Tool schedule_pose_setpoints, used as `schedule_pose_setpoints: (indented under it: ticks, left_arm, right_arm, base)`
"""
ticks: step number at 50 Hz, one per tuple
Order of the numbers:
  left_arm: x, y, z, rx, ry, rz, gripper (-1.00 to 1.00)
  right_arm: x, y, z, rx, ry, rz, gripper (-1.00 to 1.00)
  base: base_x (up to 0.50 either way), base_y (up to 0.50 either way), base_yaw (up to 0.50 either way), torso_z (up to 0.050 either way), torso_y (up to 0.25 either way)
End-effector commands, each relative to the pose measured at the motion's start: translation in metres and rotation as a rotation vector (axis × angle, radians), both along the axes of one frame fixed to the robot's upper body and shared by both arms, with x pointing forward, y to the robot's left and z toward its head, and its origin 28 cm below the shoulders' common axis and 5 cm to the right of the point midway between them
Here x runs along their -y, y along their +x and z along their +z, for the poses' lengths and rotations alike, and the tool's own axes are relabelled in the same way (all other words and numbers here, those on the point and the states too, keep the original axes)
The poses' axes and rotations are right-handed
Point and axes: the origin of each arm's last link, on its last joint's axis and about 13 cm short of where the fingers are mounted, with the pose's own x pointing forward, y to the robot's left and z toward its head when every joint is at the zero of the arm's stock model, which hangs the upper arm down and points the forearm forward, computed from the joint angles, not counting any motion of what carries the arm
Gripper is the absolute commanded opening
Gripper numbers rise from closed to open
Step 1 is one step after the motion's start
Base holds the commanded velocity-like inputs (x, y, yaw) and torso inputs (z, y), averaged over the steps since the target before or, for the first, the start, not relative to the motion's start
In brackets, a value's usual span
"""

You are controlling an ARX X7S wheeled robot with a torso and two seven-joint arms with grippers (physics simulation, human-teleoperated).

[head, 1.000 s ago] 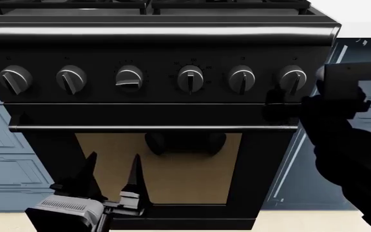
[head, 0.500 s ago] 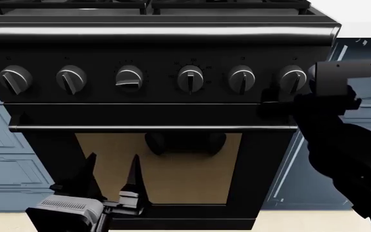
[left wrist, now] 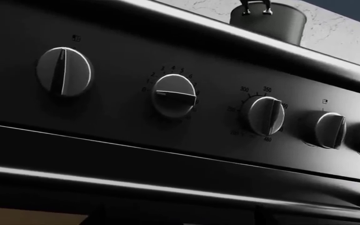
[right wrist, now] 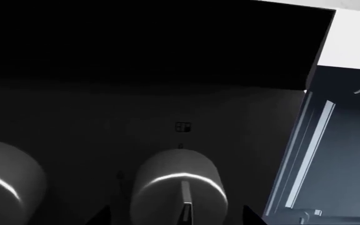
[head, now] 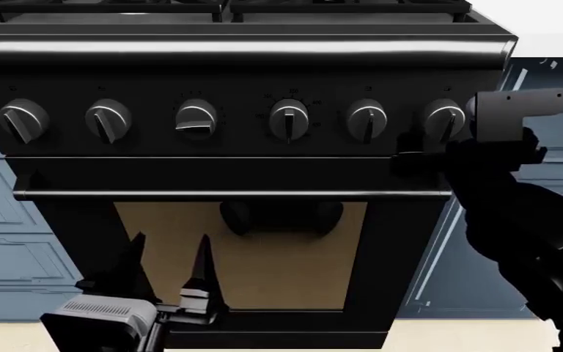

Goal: Frozen meat rests on a plate on the counter. Retrieve the meat and place it in a pot on a burner. Then turn the burner on.

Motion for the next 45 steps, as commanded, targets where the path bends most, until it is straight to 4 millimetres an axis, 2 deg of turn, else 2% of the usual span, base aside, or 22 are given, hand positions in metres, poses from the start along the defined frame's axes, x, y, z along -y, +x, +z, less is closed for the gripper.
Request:
schedule_pose_setpoints:
  ticks: [1, 26, 27, 45]
  left_arm:
    - [-0.001, 0.001, -0.001, -0.002, 0.000, 0.004, 1.00]
    - [-0.001, 0.003, -0.003, -0.011, -0.002, 0.011, 1.00]
    - [-0.001, 0.003, -0.003, -0.011, -0.002, 0.011, 1.00]
    - [-0.002, 0.003, -0.002, -0.007, -0.004, 0.015, 1.00]
  right_arm:
    - [0.002, 0.002, -0.001, -0.002, -0.004, -0.010, 1.00]
    - [0.005, 0.016, -0.001, 0.004, -0.025, -0.024, 1.00]
    - [0.005, 0.015, -0.001, 0.004, -0.026, -0.022, -1.00]
    - [0.002, 0.012, 0.001, -0.002, -0.058, -0.010, -1.00]
  base:
    - [0.00, 0.00, 0.00, 0.000, 0.000]
    - [0.00, 0.00, 0.00, 0.000, 0.000]
    - [0.00, 0.00, 0.00, 0.000, 0.000]
    - [0.00, 0.00, 0.00, 0.000, 0.000]
